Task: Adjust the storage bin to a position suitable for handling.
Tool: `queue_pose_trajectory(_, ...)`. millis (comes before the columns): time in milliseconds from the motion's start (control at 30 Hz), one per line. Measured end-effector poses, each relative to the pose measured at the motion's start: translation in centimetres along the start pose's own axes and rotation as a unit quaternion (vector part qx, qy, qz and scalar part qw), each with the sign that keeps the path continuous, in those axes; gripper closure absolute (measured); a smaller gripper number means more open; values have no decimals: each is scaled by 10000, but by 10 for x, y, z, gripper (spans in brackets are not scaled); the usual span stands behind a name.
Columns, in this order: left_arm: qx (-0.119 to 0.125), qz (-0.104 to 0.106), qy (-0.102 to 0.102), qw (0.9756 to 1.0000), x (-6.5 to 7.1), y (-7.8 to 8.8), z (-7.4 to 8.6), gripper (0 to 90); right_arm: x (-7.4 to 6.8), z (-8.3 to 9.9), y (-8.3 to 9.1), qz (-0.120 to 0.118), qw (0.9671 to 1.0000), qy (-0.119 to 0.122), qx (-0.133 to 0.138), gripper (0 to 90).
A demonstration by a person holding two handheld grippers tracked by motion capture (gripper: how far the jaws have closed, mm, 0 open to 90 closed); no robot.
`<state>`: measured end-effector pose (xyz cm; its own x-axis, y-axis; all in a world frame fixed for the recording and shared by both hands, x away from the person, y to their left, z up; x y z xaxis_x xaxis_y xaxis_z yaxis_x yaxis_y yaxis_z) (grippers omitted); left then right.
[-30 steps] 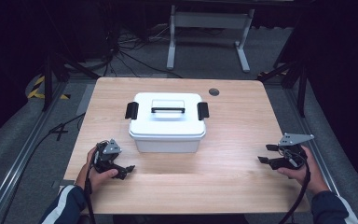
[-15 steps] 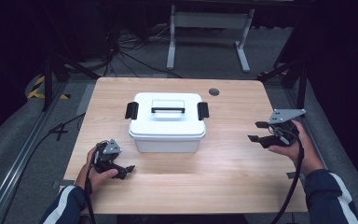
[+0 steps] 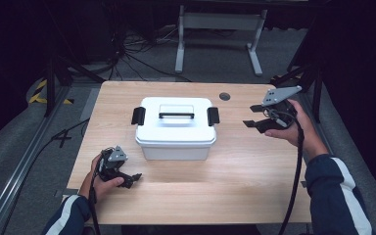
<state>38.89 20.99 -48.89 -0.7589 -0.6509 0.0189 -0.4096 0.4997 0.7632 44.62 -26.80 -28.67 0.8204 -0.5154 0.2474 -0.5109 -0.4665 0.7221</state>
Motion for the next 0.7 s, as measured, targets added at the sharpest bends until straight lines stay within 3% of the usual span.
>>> queue_pose_trajectory(167, -1, 0, 0, 10000, 0, 0, 0, 2, -5, -26, -5, -50, 9997, 217, 23, 415)
queue_pose_trajectory(333, -1, 2, 2, 10000, 0, 0, 0, 2, -16, -50, -19, -152, 9984, 518, -159, 425)
queue_pose_trajectory(533, -3, 5, -3, 10000, 0, 0, 0, 2, -30, -81, -34, -320, 9948, 926, -295, 443)
queue_pose_trajectory(700, -2, 6, -3, 10000, 0, 0, 0, 2, -42, -104, -54, -442, 9891, 1271, -597, 456)
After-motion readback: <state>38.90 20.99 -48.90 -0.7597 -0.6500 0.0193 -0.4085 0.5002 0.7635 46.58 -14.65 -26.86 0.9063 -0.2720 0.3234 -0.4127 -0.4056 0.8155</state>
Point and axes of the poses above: each handheld gripper's, and its own axes: y roughly backward along the jaws, z roughly out of its underside, x roughly to its right, the point moved 1 cm from there along -y, roughly forward along the jaws, and after that the axes turned 3 degrees about -x, right-handed, at the moved point
